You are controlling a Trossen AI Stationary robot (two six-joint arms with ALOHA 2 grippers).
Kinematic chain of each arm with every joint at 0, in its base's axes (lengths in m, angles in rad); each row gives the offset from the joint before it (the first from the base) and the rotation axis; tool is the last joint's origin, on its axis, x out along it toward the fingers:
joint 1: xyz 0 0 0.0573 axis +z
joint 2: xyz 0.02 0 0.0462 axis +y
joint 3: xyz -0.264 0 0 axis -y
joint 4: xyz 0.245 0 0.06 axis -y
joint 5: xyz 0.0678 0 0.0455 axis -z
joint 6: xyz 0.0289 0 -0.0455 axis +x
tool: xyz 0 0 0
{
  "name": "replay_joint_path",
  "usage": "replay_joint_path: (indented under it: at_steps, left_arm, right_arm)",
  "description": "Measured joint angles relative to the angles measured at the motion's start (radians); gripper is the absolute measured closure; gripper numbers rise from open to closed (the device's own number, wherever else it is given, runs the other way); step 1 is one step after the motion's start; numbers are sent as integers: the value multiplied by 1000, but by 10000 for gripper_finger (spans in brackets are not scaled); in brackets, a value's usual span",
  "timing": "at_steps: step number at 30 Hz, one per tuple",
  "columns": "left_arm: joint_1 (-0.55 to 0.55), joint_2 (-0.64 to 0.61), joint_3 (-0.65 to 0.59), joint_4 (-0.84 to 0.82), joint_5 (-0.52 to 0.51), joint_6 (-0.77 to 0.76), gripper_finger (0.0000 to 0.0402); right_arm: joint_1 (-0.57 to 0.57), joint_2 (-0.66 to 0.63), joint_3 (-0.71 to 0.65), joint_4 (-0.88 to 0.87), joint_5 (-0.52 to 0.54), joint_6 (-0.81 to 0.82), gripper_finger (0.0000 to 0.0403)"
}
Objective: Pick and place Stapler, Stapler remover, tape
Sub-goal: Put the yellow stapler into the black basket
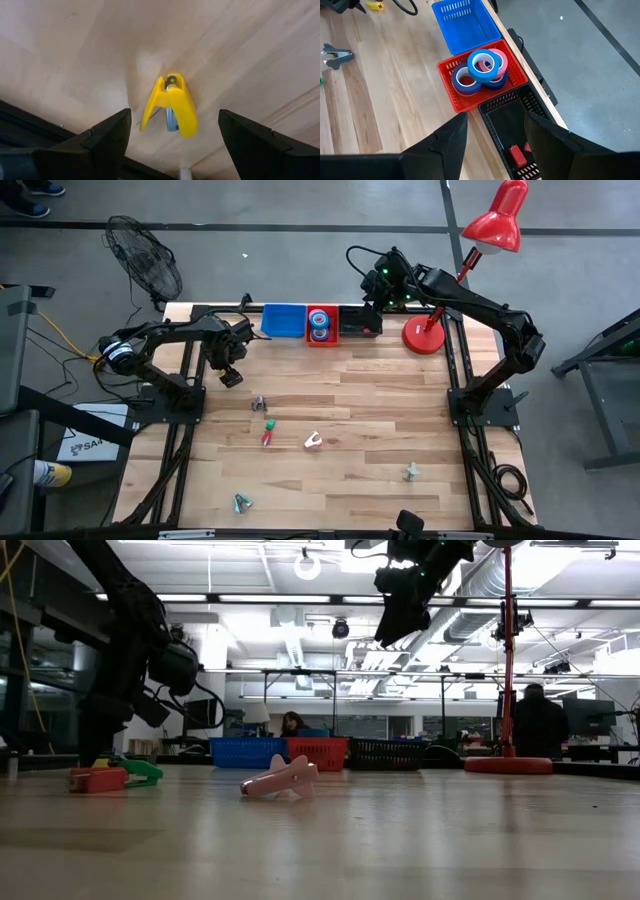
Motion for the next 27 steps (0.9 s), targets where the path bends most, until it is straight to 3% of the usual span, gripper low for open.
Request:
replay_joint_path:
  at_steps: [6, 17, 27]
  left_arm:
    - [0, 2, 0, -2, -8, -1, 117]
    - [0, 2, 0, -3, -4, 7, 218]
    - [0, 2, 0, -14, -4, 10, 282]
  right_arm:
    - [0, 0, 0, 0, 0, 0, 213]
    - [0, 0, 0, 0, 0, -2, 213]
    - [0, 0, 0, 0, -1, -8, 213]
